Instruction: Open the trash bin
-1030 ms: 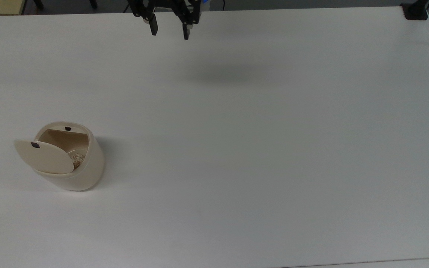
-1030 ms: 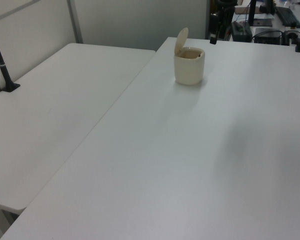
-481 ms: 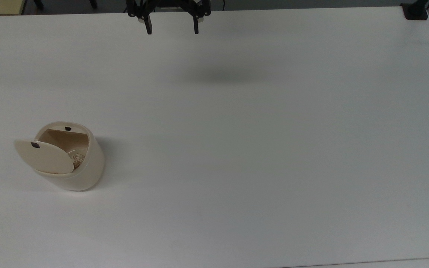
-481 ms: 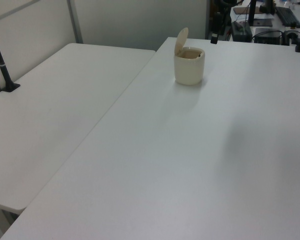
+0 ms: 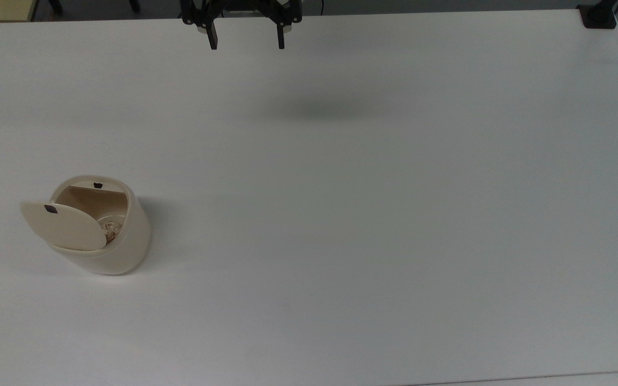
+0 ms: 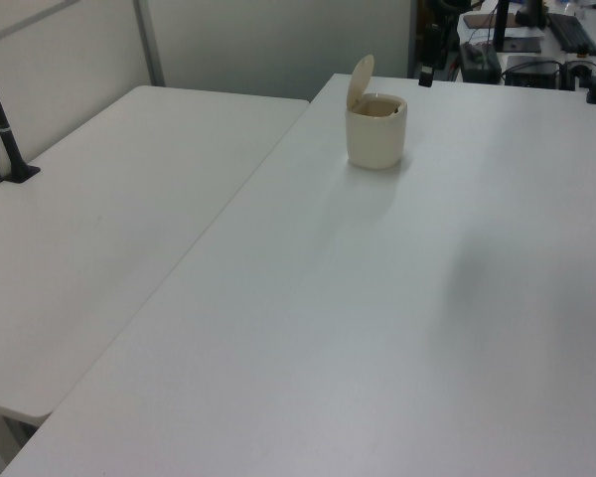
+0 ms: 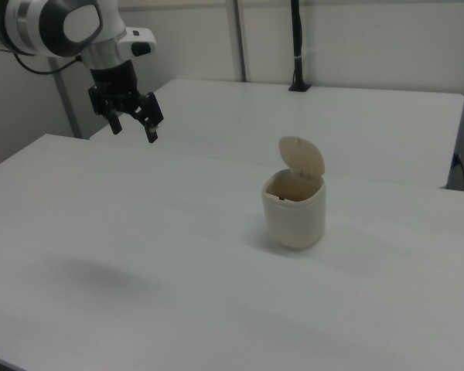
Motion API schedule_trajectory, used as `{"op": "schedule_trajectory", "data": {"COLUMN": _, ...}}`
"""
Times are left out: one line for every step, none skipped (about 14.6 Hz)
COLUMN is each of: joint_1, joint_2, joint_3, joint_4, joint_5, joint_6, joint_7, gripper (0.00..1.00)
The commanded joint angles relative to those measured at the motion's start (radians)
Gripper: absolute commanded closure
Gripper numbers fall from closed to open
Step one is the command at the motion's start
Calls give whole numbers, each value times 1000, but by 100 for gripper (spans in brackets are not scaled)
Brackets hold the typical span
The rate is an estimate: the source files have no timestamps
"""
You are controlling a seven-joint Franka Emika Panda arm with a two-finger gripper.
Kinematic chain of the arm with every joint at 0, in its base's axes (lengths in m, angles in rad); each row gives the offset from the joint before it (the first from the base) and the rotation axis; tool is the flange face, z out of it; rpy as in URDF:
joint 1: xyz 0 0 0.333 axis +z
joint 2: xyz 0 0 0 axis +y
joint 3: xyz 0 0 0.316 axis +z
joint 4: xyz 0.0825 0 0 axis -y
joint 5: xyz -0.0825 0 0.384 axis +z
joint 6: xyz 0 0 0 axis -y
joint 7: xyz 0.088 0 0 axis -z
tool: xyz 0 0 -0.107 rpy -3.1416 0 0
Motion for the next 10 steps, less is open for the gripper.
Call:
{"op": "schedule_trajectory", "data": {"joint_1": 11, "joint_2": -12, "joint_3": -5, "joint_4": -8, "joint_5": 18, "joint_6": -24, "joint_7": 71, "gripper": 0}}
{"op": "schedule_trajectory", "data": {"joint_1": 13, "joint_2": -12, "joint_3": -4, "joint_4": -8, "joint_5": 19, "joint_6": -25, "joint_7": 70, "gripper": 0}}
{"op": "schedule_trajectory", "data": {"joint_1": 13, "joint_2": -12, "joint_3": -5, "joint_4": -8, "joint_5": 15, "joint_6": -27, "joint_7": 64, "gripper": 0}}
{"op": "schedule_trajectory", "data": {"joint_1": 13, "joint_2": -12, "joint_3": -5, "joint_4": -8, "joint_5": 10, "joint_6": -30, "joint_7": 62, "gripper": 0}}
{"op": "schedule_trajectory", "data": {"joint_1": 13, "joint_2": -12, "joint_3": -5, "joint_4": -6, "joint_5": 7, "joint_6": -44, "joint_7": 59, "gripper": 0}}
{"op": "schedule_trajectory", "data": {"joint_1": 13, "joint_2": -12, "joint_3": -5, "joint_4": -6, "joint_5": 7, "joint_6": -62, "joint_7": 36, "gripper": 0}}
{"op": "schedule_trajectory", "data": {"joint_1": 14, "joint_2": -14, "joint_3": -5, "joint_4": -6, "joint_5": 7, "joint_6": -73, "joint_7": 15, "gripper": 0}}
{"op": "schedule_trajectory", "data": {"joint_1": 14, "joint_2": -14, "joint_3": -5, "joint_4": -6, "joint_5": 7, "joint_6": -85, "joint_7": 15, "gripper": 0}}
{"op": "schedule_trajectory", "data": {"joint_1": 14, "joint_2": -14, "joint_3": -5, "joint_4": -6, "joint_5": 7, "joint_6": -85, "joint_7": 15, "gripper": 0}}
{"op": "schedule_trajectory", "data": {"joint_1": 14, "joint_2": -14, "joint_3": -5, "joint_4": -6, "joint_5": 7, "joint_6": -85, "joint_7": 15, "gripper": 0}}
